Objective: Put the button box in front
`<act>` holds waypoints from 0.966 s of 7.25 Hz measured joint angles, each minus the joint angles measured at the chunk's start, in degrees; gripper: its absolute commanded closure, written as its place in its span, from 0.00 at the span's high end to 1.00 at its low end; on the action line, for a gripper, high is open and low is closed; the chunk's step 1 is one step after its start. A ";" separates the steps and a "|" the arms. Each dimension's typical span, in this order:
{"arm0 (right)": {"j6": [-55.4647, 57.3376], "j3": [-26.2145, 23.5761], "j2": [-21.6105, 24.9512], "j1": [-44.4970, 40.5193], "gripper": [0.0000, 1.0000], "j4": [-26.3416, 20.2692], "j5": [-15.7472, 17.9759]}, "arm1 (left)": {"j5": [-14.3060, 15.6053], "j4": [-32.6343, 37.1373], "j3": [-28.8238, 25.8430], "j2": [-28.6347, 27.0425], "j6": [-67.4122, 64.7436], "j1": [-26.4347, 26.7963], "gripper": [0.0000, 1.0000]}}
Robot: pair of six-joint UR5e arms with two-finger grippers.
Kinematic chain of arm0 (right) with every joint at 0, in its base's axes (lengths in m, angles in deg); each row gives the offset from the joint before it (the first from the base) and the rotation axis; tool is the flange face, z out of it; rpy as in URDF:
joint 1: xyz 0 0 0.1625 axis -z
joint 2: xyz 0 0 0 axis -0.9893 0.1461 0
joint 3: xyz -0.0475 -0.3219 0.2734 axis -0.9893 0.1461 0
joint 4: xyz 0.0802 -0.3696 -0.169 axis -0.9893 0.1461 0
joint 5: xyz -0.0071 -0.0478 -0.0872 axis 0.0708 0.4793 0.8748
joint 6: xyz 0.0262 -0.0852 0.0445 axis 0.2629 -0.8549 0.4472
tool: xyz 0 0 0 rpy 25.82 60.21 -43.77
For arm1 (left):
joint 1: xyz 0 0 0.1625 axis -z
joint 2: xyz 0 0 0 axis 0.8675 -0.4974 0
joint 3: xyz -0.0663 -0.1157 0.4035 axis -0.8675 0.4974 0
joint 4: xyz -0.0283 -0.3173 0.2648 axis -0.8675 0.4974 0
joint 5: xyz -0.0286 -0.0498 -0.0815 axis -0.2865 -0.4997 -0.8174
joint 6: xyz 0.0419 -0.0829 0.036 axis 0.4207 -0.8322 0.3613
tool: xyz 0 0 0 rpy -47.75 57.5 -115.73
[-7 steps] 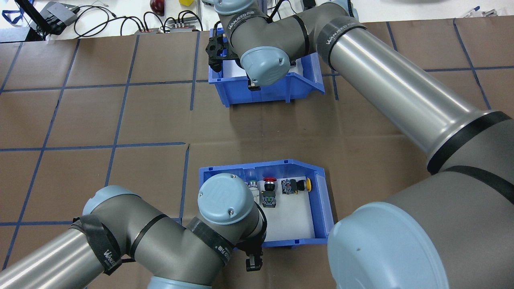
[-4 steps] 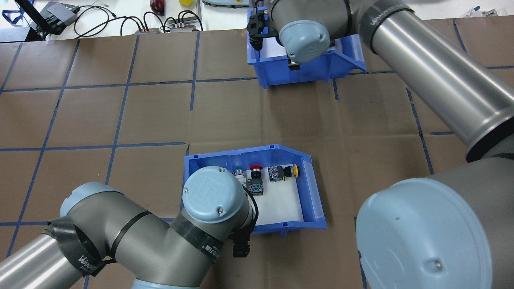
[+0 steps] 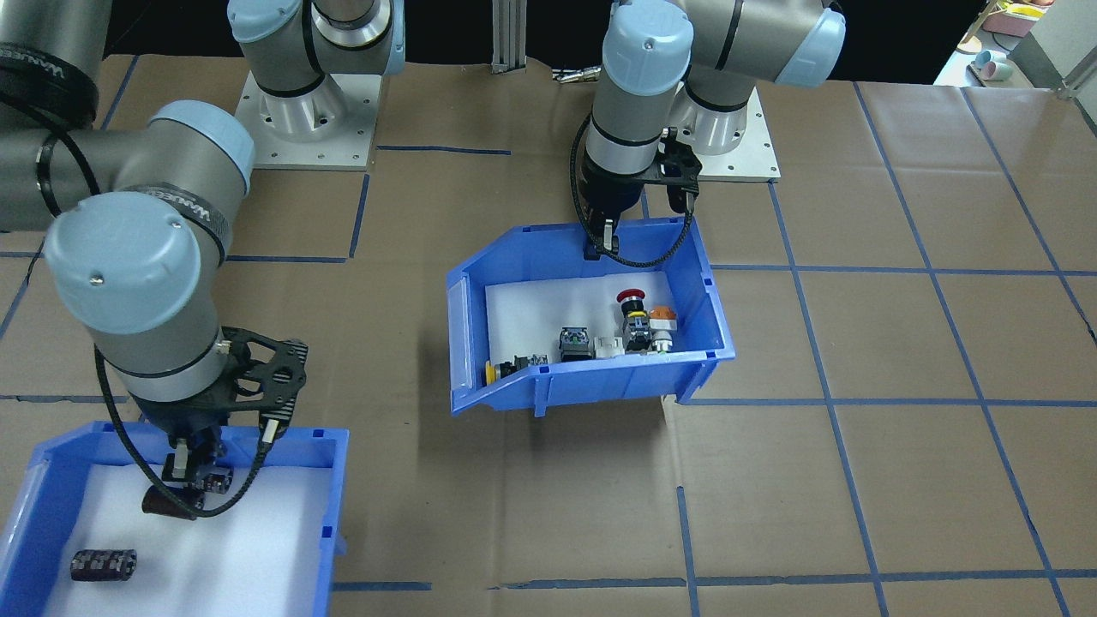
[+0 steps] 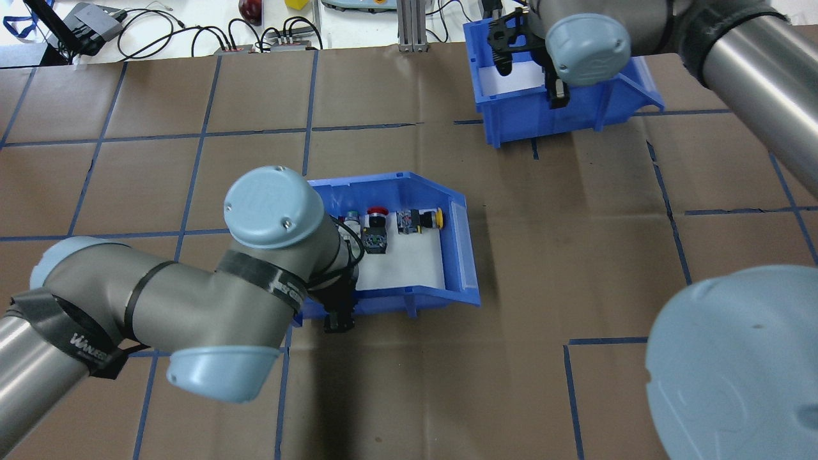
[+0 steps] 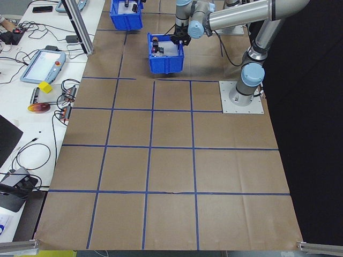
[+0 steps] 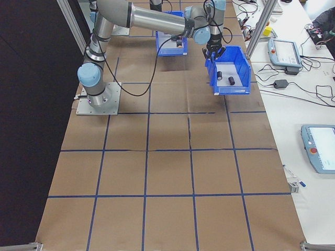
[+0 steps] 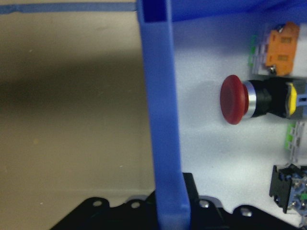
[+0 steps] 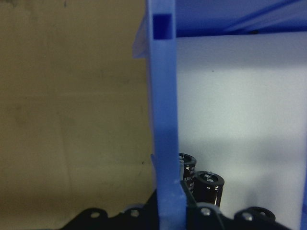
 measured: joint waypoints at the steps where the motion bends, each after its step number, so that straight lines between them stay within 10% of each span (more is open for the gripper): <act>1: -2.63 -3.33 3.20 2.11 0.05 0.02 -0.60 | -0.03 -0.19 -4.93 -4.99 0.82 -0.74 0.00; 7: -12.55 -22.63 21.22 12.37 0.06 0.13 -7.58 | -1.42 -1.00 -28.07 -27.09 0.72 2.09 0.01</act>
